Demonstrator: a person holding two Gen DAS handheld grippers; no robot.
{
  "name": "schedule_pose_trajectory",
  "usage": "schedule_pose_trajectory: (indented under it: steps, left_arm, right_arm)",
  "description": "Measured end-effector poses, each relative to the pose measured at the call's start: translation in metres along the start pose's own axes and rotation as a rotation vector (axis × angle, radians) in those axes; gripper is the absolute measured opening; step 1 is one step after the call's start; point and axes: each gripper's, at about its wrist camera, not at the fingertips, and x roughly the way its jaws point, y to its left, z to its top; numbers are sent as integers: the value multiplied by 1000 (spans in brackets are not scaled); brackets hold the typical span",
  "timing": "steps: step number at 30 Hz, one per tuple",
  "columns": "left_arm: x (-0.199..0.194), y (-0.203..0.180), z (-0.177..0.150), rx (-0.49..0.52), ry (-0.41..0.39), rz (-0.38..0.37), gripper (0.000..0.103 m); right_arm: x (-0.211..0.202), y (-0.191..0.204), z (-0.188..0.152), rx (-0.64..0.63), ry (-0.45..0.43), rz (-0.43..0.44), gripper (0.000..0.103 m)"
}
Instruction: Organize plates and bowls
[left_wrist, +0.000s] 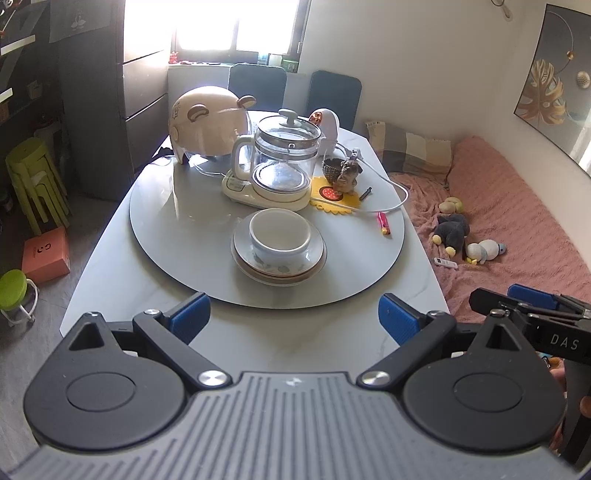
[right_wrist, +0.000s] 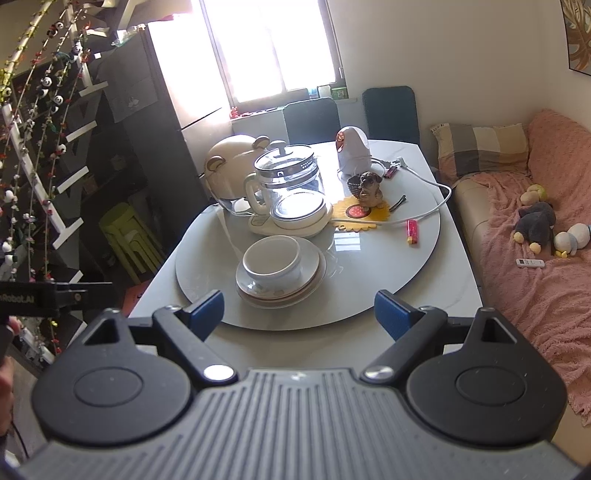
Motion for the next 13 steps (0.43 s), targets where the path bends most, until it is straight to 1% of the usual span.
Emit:
schedule_pose_trajectory:
  steps: [4,13]
  left_arm:
    - [-2,-1,-1,-5,-4,-6,99]
    - [-4,1,-3,-24,-4,7,99]
  right_arm:
    - [1,-1,1,-2,2,7,90]
    - [3,-2,4,-8,9,17,90]
